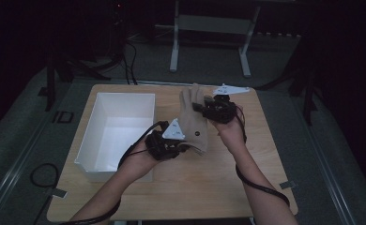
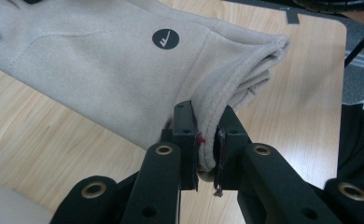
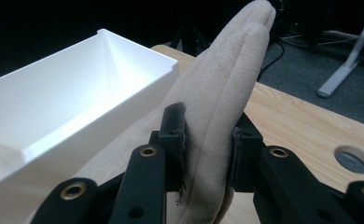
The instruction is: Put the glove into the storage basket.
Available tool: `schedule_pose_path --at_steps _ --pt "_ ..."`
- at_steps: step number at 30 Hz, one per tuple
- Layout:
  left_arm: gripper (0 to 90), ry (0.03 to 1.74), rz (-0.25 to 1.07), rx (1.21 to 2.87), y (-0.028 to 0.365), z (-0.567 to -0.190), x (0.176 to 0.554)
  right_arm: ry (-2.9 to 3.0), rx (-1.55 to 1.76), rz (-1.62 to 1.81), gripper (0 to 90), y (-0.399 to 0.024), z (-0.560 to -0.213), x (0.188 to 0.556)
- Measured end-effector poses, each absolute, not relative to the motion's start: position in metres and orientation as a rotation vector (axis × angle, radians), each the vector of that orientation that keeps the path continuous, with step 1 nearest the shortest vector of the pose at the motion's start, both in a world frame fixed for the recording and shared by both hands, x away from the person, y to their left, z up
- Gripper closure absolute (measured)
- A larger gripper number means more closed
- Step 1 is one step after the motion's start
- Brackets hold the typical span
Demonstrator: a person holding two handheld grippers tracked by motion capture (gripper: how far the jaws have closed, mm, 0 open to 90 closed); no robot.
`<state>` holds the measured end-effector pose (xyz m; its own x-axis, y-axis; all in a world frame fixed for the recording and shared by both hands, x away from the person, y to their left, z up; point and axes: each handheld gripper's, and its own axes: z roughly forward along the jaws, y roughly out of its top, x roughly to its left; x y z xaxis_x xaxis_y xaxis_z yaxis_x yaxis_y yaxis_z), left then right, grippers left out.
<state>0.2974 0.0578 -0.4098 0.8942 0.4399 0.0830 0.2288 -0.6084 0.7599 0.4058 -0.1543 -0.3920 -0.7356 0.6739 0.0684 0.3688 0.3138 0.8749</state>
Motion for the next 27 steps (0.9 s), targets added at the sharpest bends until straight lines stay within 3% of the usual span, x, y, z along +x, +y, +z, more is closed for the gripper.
schedule_pose_path --at_steps 27 --pt "82.2 0.603 0.408 2.230 0.137 -0.398 0.279 2.353 0.793 1.456 71.7 -0.062 -0.376 0.408"
